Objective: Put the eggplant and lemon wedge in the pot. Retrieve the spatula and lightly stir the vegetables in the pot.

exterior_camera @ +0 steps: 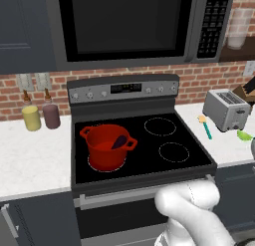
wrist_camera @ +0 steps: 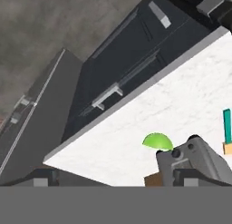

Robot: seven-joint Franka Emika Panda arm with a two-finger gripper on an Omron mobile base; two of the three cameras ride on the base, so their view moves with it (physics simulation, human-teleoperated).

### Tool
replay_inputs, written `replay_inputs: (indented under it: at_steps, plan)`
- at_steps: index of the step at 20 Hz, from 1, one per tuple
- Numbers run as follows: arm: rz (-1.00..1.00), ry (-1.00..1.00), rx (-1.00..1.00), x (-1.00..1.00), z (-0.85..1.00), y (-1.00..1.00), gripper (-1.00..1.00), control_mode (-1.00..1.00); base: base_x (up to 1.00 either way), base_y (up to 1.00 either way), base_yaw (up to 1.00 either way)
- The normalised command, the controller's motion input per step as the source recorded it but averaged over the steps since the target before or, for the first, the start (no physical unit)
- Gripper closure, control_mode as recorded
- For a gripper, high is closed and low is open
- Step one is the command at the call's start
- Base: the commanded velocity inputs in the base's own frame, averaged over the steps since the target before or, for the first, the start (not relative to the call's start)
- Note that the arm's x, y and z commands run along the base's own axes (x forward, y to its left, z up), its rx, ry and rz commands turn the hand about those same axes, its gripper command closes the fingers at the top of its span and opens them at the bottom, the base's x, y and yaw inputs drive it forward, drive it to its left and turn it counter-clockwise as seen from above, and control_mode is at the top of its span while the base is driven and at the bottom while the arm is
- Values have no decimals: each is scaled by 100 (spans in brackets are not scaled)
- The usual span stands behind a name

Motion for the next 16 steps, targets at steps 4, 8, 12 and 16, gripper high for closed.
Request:
replay_inputs:
  at_steps: [4,8,12,16]
  plan:
    - [31,20,15,56,18,-73,-100,-100,0,0,0]
    - [26,22,27,91,15,-47,-100,-100,0,0,0]
    - [25,22,29,98,-1,-18,-100,-100,0,0,0]
    - [26,28,13,61,-55,-6,-100,-100,0,0,0]
